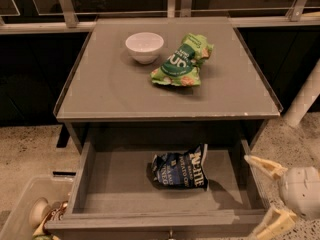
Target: Pick blue chip bag from top drawer and place on counter
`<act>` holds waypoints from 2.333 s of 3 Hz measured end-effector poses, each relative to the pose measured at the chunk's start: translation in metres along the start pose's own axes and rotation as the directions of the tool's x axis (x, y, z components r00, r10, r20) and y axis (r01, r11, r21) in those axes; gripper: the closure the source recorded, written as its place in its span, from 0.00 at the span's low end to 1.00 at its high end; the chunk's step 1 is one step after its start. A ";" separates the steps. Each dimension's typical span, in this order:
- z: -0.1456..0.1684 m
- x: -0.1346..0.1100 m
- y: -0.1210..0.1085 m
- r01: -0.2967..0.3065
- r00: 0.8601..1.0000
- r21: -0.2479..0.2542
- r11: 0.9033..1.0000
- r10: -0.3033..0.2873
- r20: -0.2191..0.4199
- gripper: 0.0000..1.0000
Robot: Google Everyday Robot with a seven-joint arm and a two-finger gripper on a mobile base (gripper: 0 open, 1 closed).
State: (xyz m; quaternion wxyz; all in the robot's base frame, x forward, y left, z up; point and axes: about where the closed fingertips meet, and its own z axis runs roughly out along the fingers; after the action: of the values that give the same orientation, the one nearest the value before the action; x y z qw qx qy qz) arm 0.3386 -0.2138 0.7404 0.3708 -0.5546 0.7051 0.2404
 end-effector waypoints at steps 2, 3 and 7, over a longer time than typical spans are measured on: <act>0.043 -0.013 -0.031 0.017 0.998 -0.054 0.998 -0.013 0.067 0.00; 0.044 -0.011 -0.030 0.028 1.000 -0.014 1.000 -0.028 -0.002 0.00; 0.171 -0.030 -0.087 -0.023 0.999 0.060 0.998 0.026 -0.046 0.00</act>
Offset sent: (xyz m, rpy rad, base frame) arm 0.0355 0.0265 -0.0096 0.0537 -0.0013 0.0449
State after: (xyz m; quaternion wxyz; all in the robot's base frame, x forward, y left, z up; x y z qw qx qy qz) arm 0.4697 -0.0903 0.6662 0.3674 -0.5402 0.7271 0.2110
